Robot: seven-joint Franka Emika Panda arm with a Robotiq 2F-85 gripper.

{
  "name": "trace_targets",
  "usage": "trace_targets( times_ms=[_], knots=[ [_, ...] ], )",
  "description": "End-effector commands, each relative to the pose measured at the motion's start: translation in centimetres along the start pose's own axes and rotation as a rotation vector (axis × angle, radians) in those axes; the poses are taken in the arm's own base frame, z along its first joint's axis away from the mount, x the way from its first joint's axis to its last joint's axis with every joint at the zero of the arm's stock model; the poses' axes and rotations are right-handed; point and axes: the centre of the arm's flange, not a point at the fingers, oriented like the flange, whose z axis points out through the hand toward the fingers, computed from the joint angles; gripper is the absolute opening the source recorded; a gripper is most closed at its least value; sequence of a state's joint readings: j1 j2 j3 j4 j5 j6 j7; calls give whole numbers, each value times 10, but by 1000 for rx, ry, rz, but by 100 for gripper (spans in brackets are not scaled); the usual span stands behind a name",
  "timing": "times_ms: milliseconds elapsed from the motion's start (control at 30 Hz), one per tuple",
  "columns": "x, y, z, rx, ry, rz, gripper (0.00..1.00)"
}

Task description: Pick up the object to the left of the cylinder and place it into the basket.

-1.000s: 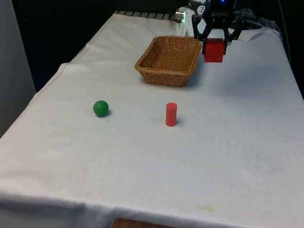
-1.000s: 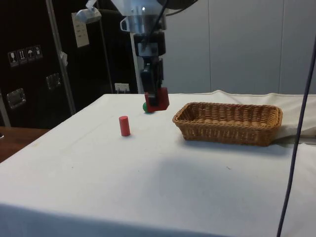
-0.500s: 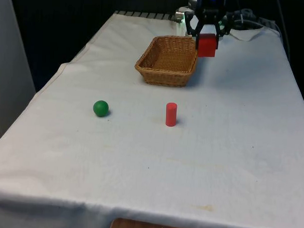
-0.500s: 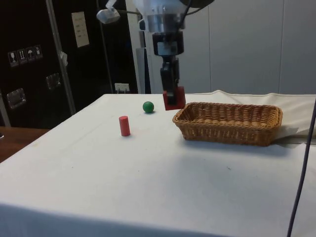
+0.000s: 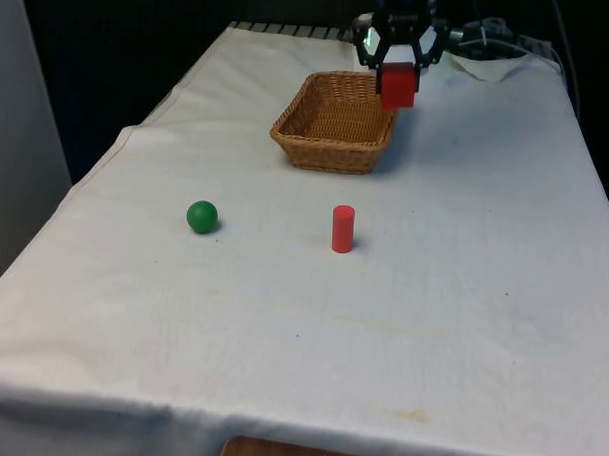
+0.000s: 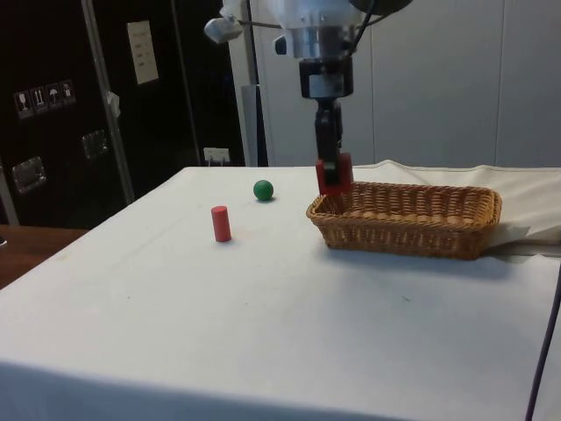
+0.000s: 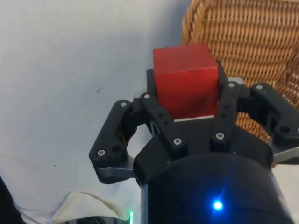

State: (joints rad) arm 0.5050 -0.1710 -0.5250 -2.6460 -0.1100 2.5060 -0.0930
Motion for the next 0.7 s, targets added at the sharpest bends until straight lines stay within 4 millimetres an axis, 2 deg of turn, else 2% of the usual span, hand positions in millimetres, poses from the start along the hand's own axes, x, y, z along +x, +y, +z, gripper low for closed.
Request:
trace_targets(
  times_ms=[0,200,233,500,533,567,667],
  knots=[
    [-3,5,0,-7,10,-4,0],
    [-12,22,2,-1,7,-13,0],
    [-10,20,3,7,-3,-10,0],
    [-26,50,9,14,0,-28,0],
    [-22,46,9,21,-10,-24,0],
    [-29,56,11,17,2,-34,0],
    [-34,62,15,21,4,-43,0]
  ],
)
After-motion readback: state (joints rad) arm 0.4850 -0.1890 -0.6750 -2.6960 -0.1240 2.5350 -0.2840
